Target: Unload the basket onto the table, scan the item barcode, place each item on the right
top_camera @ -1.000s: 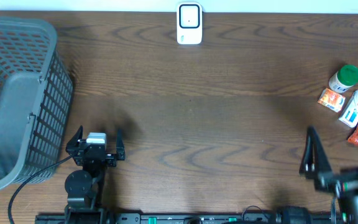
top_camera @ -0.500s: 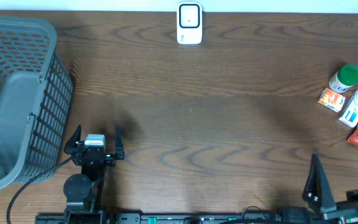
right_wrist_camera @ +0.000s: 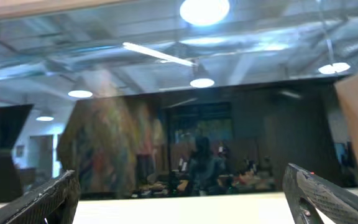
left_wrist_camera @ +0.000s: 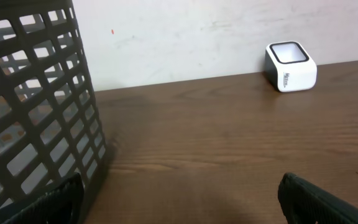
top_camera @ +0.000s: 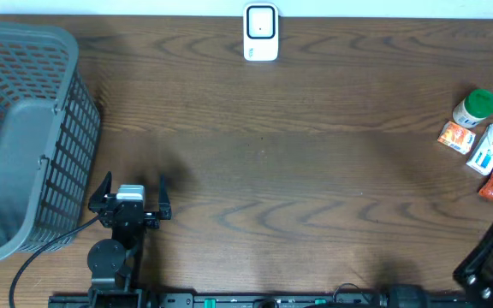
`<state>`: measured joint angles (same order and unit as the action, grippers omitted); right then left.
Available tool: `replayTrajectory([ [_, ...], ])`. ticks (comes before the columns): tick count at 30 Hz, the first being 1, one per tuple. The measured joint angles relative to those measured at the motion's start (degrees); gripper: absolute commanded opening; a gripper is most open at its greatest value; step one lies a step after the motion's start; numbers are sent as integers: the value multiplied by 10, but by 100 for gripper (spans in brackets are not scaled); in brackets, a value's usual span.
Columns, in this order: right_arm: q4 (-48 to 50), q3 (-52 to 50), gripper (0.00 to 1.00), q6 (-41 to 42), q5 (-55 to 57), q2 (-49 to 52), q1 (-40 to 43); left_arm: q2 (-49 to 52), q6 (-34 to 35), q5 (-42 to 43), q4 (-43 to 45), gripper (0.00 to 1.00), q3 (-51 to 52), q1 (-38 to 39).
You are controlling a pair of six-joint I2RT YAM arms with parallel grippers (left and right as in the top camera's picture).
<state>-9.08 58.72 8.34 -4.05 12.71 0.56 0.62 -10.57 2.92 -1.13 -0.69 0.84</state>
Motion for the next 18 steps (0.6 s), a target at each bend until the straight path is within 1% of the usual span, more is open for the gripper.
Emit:
replayTrajectory([
  [5,12,0,99,48,38,69,0,0,0,0,0,99,0,0],
  [8,26,0,99,100,44,126,0,0,0,0,0,99,0,0],
  [10,29,-1,99,122,46,141,0,0,0,0,0,99,0,0],
  [13,32,-2,99,138,53,140,0,0,0,0,0,99,0,0],
  [18,34,-2,99,141,64,89,0,0,0,0,0,99,0,0],
])
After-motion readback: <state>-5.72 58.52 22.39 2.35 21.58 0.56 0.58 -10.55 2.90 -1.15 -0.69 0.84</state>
